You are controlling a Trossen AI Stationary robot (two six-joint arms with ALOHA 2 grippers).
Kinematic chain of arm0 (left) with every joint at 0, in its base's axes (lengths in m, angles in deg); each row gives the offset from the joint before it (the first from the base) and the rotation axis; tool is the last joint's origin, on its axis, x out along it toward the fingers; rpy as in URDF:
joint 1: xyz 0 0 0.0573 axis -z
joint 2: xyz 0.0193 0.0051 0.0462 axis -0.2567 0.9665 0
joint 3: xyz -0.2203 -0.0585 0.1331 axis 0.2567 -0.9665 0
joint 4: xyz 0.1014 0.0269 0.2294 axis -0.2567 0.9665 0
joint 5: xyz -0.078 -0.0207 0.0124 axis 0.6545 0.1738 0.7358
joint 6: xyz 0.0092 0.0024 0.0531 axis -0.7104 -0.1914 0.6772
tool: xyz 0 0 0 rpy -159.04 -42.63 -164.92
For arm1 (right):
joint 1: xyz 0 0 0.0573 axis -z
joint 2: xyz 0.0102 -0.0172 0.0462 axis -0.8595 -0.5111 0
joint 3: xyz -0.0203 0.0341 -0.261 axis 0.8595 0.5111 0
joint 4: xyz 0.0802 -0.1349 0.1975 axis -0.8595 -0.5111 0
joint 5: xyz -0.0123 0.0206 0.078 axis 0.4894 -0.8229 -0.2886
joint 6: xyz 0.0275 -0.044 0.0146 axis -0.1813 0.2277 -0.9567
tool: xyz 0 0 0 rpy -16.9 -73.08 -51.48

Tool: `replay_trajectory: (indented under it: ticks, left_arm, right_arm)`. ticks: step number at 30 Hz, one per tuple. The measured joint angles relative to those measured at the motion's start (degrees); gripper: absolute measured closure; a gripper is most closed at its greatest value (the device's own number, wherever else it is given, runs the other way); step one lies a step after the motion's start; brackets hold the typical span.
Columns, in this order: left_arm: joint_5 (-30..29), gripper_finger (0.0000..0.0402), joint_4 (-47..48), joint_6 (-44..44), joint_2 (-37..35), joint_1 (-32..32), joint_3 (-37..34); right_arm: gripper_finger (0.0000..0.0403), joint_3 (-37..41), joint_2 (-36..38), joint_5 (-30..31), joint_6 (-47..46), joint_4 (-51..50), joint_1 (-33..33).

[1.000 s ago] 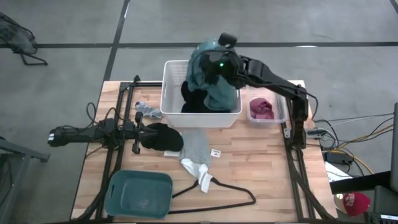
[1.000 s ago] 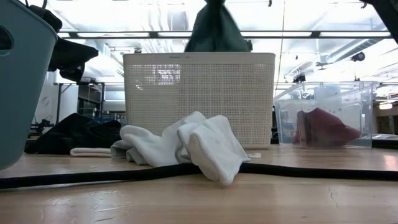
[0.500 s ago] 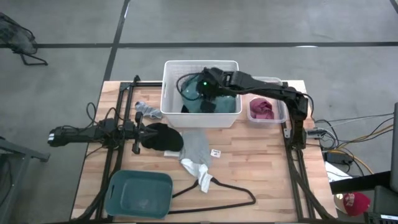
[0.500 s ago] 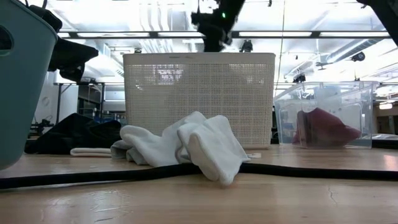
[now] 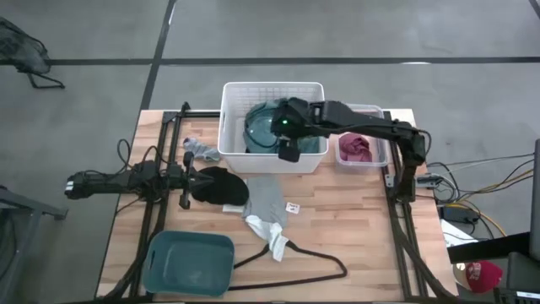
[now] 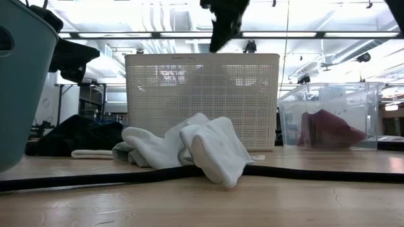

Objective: Pick & Place Cloths
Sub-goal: Put the black boxer into the transparent bin

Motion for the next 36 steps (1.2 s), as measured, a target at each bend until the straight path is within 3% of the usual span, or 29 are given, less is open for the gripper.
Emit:
replay_trajectory:
  ticks: [9,16,29,36]
  left_arm:
    - [0.0,0.0358,-0.01,0.0,0.0,-0.01,0.0]
    - [-0.02,0.0358,-0.01,0.0,0.0,0.01,0.0]
    - [-0.02,0.0358,-0.01,2.05,0.0,-0.01,0.0]
    - [-0.15,0.0358,-1.63,2.78,0.12,-0.03,0.0]
  right_arm:
    - [0.0094,-3.48,8.24,-0.46,0.88,1.4,-5.5]
    - [0.0092,2.05,17.66,-4.17,-3.49,2.61,-9.69]
    - [0.0159,33.39,37.76,-4.96,-8.73,22.95,-16.58]
    - [0.0181,49.76,44.3,-4.9,-12.53,35.43,-20.94]
